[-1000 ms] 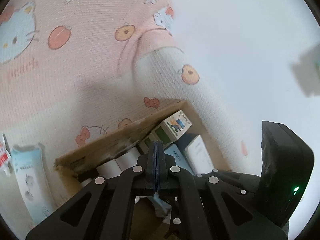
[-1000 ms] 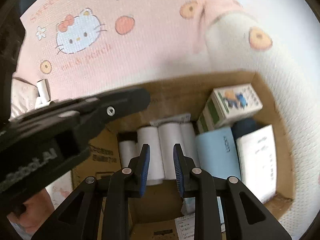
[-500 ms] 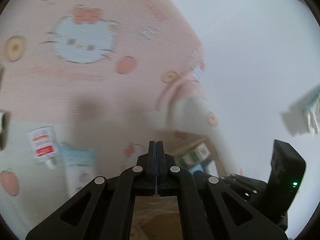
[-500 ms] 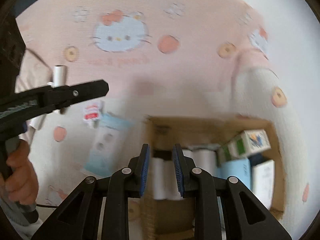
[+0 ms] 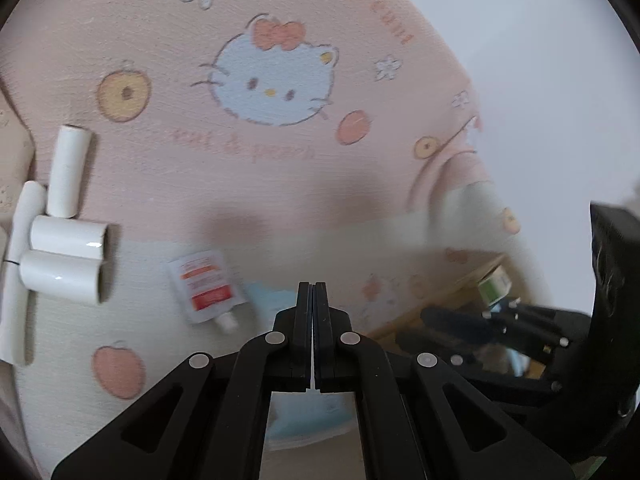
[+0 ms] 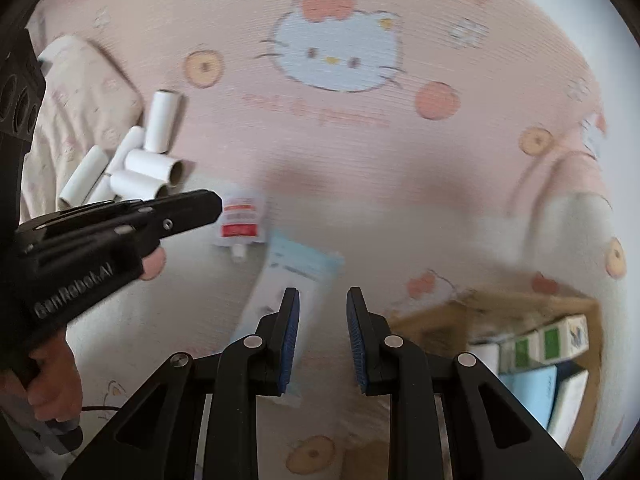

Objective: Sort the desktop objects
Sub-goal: 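Withdraw both grippers from the box back over the tube cluster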

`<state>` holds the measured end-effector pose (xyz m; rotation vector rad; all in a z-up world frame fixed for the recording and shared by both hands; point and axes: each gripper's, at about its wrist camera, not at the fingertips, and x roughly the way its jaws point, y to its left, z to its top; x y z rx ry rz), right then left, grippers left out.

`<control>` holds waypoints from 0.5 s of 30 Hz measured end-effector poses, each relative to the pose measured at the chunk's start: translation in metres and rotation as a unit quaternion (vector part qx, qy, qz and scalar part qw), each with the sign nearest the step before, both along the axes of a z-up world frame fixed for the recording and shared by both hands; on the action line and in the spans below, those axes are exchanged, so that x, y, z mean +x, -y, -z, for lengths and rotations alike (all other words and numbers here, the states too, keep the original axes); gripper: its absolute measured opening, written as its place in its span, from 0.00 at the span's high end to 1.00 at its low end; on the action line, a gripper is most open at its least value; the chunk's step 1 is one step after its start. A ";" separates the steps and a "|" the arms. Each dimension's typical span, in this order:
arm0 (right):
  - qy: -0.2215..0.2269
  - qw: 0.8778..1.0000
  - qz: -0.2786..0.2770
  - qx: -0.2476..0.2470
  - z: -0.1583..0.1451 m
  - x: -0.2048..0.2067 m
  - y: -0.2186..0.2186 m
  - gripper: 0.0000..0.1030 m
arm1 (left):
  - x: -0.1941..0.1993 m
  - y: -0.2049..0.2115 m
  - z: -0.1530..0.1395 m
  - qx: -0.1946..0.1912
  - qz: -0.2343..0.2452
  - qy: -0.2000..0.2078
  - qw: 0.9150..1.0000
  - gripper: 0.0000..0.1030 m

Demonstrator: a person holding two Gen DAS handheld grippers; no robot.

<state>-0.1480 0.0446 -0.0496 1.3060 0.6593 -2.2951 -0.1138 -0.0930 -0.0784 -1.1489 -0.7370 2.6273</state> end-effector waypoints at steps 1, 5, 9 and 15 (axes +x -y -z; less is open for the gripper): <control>0.000 1.000 -0.007 -0.007 0.004 0.000 0.006 0.80 | 0.002 0.004 0.004 -0.003 -0.002 0.001 1.000 1.00; -0.002 0.997 -0.045 -0.063 0.017 0.004 0.031 0.80 | 0.019 0.016 0.025 -0.032 -0.017 0.012 0.999 1.00; -0.045 0.984 -0.087 -0.148 0.025 0.017 0.042 0.80 | 0.043 0.029 0.052 -0.055 -0.032 0.035 0.997 1.00; -0.083 0.972 -0.063 -0.212 0.058 0.018 0.052 0.80 | 0.067 0.072 0.081 -0.055 -0.103 0.085 0.989 1.00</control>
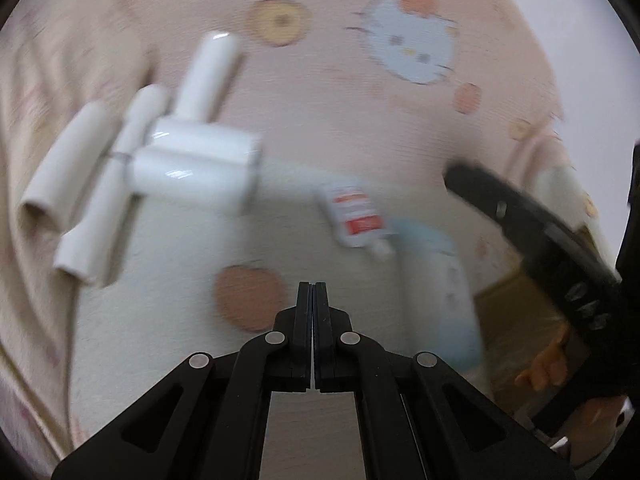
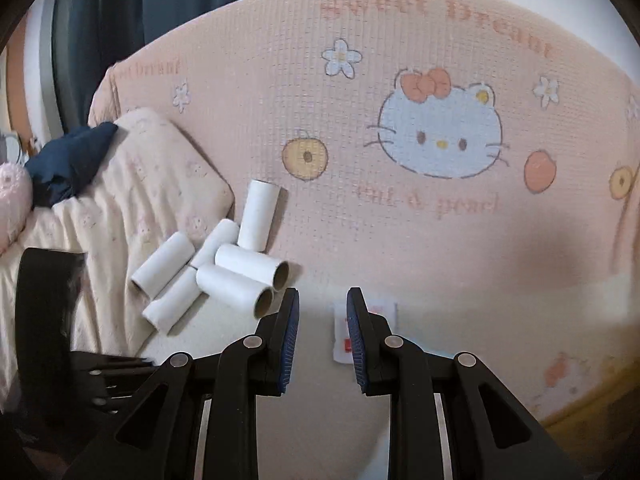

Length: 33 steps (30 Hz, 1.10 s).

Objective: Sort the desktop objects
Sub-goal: 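Withdraw both grippers from the box back over the tube cluster, then close the right gripper on a lying white tube while the left gripper grips it too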

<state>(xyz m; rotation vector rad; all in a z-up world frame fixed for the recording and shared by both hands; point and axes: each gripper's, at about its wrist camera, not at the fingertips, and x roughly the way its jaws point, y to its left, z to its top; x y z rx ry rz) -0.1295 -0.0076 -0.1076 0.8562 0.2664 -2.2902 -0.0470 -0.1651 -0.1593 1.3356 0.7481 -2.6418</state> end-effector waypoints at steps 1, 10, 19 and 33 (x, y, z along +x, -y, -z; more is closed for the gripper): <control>0.013 1.000 0.002 0.016 0.009 -0.003 0.004 0.80 | 0.002 0.006 0.002 -0.002 -0.009 0.002 1.000 1.00; 0.185 0.981 0.049 0.020 0.063 -0.055 0.014 0.80 | -0.002 0.055 0.002 -0.013 -0.064 0.006 0.998 1.00; 0.200 0.979 -0.046 0.016 0.066 -0.063 0.064 0.80 | -0.020 0.089 0.001 -0.013 -0.097 0.021 0.995 0.86; 0.172 0.977 -0.121 -0.015 0.078 -0.053 0.097 0.78 | -0.050 0.120 -0.001 -0.008 -0.115 0.015 0.993 0.57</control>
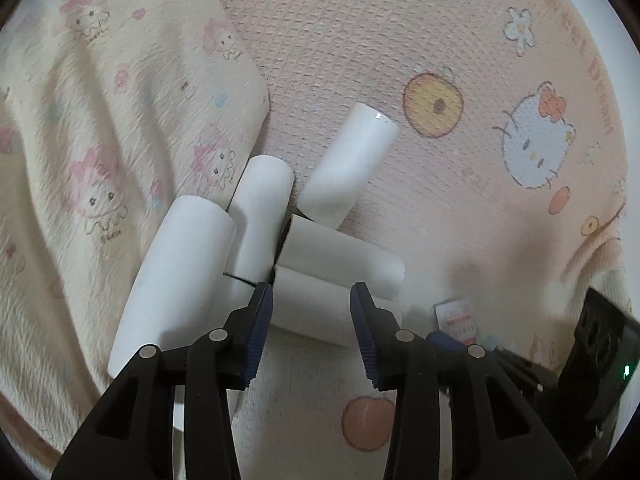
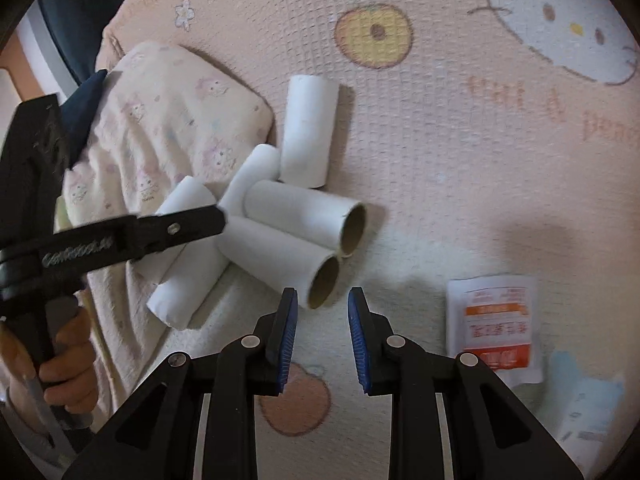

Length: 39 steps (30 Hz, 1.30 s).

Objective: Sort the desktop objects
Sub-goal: 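Close the right gripper on a lying white tube while the left gripper grips it too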

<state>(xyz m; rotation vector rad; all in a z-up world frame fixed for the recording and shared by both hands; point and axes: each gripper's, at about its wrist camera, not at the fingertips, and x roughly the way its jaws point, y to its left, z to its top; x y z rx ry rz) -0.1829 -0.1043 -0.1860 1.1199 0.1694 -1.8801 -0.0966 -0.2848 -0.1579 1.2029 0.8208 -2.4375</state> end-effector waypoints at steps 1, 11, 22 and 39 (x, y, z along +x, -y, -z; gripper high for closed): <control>-0.001 1.000 -0.005 -0.004 0.000 0.001 0.000 0.77 | -0.002 0.000 0.001 -0.004 -0.001 0.001 1.000 0.57; 0.001 1.000 -0.020 -0.010 0.000 -0.004 0.000 0.58 | -0.017 -0.008 0.006 -0.018 -0.007 0.022 1.000 0.57; 0.020 1.000 -0.009 -0.002 0.014 -0.013 -0.016 0.58 | -0.025 -0.028 0.007 -0.006 0.024 0.037 0.999 0.60; 0.050 0.998 -0.027 -0.002 0.019 -0.015 0.011 0.68 | -0.034 -0.020 0.018 -0.008 0.015 0.070 0.997 0.61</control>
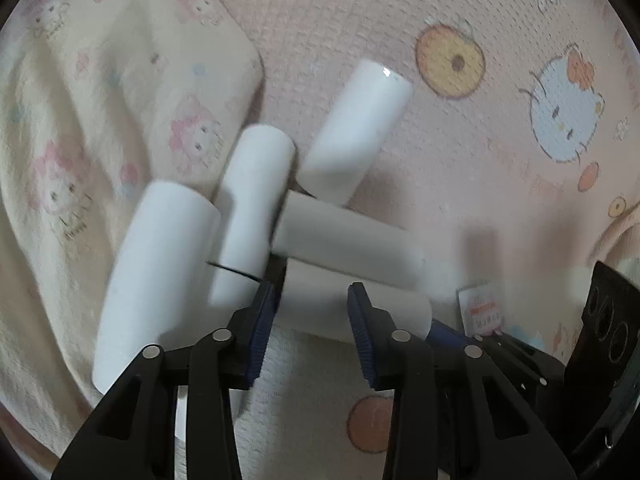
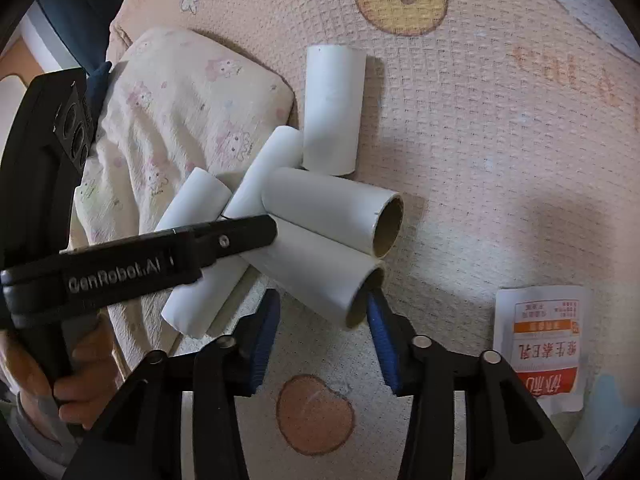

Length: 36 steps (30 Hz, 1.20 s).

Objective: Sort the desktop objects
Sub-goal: 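Close the right gripper on a lying white tube while the left gripper grips it too, then pull the lying tube away from the cluster with both grippers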

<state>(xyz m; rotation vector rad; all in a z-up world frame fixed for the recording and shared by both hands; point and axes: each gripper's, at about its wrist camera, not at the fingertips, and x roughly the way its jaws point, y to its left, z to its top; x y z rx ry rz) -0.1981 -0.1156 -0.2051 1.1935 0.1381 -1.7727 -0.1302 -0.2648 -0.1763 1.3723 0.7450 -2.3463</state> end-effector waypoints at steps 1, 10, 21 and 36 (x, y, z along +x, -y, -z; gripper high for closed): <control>0.004 1.000 0.005 0.005 0.003 -0.001 -0.002 0.69 | 0.001 -0.002 0.000 0.002 0.001 -0.002 1.000 0.61; -0.004 1.000 0.003 0.020 0.010 0.000 -0.020 0.72 | 0.000 -0.018 0.001 0.028 0.026 -0.010 0.999 0.65; 0.006 1.000 0.019 0.020 0.009 0.032 -0.056 0.72 | 0.042 -0.046 -0.004 0.006 0.091 -0.014 0.996 0.65; -0.002 0.997 0.073 -0.003 -0.004 0.102 -0.121 0.71 | 0.112 -0.089 0.010 0.085 0.135 -0.048 0.986 0.65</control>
